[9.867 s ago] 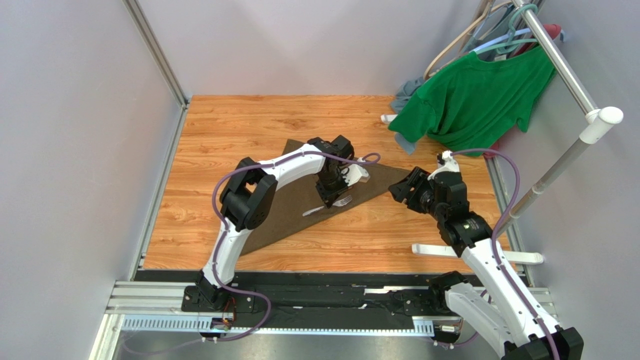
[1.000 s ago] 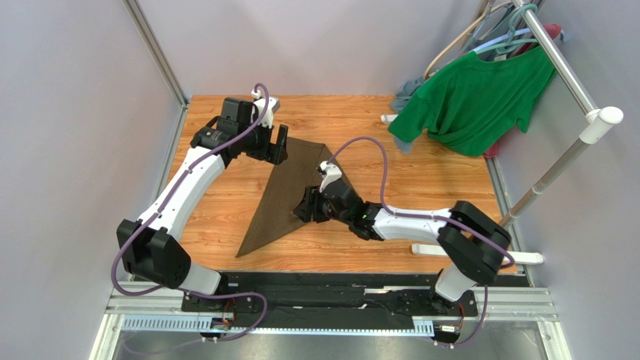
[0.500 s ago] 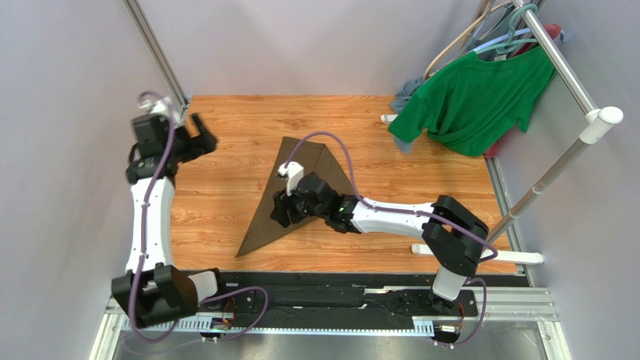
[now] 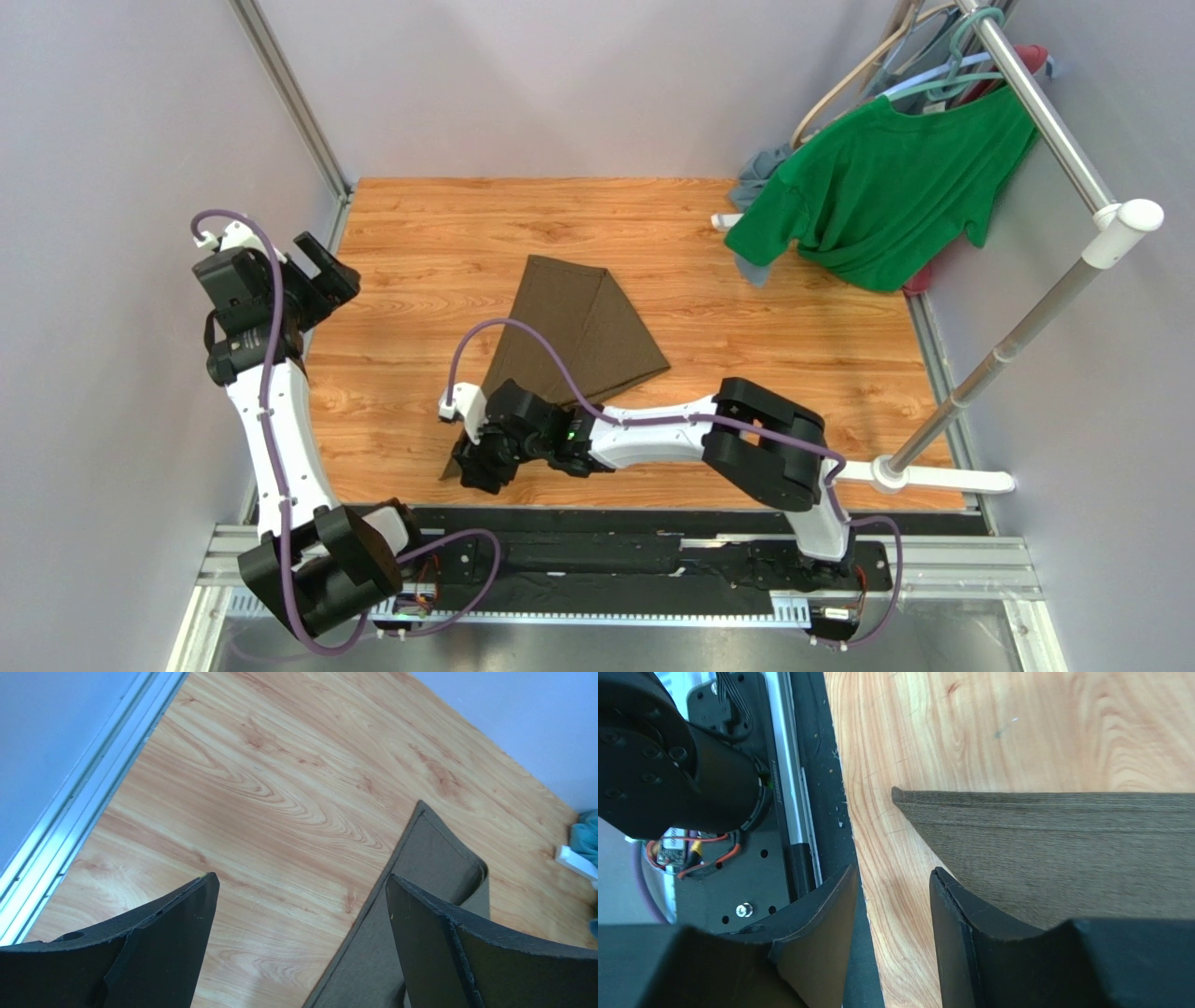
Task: Fold the napkin, place the utensils inside, and roll it up
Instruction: Fold the napkin
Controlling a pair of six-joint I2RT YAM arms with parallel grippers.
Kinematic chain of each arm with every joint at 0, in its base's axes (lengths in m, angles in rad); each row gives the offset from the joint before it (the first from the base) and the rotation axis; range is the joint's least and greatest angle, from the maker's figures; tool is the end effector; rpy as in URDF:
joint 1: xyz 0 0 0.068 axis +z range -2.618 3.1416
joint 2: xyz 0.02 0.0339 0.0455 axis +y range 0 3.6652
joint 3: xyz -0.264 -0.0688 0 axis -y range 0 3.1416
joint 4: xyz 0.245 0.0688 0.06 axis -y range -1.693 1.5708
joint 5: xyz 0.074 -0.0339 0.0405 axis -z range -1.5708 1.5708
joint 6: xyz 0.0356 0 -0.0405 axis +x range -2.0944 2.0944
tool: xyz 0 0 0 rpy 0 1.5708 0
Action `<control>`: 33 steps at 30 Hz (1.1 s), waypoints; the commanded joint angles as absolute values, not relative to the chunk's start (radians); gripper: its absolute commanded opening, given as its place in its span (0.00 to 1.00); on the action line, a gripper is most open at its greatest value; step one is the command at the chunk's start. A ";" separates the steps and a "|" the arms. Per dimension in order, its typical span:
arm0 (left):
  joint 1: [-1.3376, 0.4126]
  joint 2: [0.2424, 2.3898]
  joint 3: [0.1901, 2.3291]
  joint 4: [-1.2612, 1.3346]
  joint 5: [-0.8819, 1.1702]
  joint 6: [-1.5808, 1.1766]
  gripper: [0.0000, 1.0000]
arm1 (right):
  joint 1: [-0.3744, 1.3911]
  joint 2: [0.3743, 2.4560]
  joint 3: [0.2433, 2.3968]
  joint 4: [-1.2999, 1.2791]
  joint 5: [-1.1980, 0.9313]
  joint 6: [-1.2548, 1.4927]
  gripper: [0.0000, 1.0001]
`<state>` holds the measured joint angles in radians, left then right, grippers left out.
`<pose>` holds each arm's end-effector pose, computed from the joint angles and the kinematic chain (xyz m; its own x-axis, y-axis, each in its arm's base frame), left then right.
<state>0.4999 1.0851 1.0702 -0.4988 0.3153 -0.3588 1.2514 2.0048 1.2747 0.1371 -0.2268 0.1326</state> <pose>0.2129 0.1037 0.3503 -0.3270 -0.5590 -0.7620 -0.3562 0.8197 -0.4485 0.1317 0.4238 0.1736 -0.3040 -0.5089 -0.8054 -0.9518 0.1979 0.2342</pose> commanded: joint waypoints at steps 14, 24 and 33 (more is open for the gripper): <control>0.511 1.092 1.057 -0.436 0.522 -0.399 0.95 | 1.322 2.117 1.362 0.264 -0.094 -0.033 0.49; 0.488 1.103 1.057 -0.434 0.535 -0.399 0.94 | 1.322 2.143 1.390 0.262 -0.084 -0.089 0.49; 0.486 1.109 1.058 -0.433 0.552 -0.400 0.93 | 1.322 2.190 1.408 0.256 -0.101 -0.084 0.46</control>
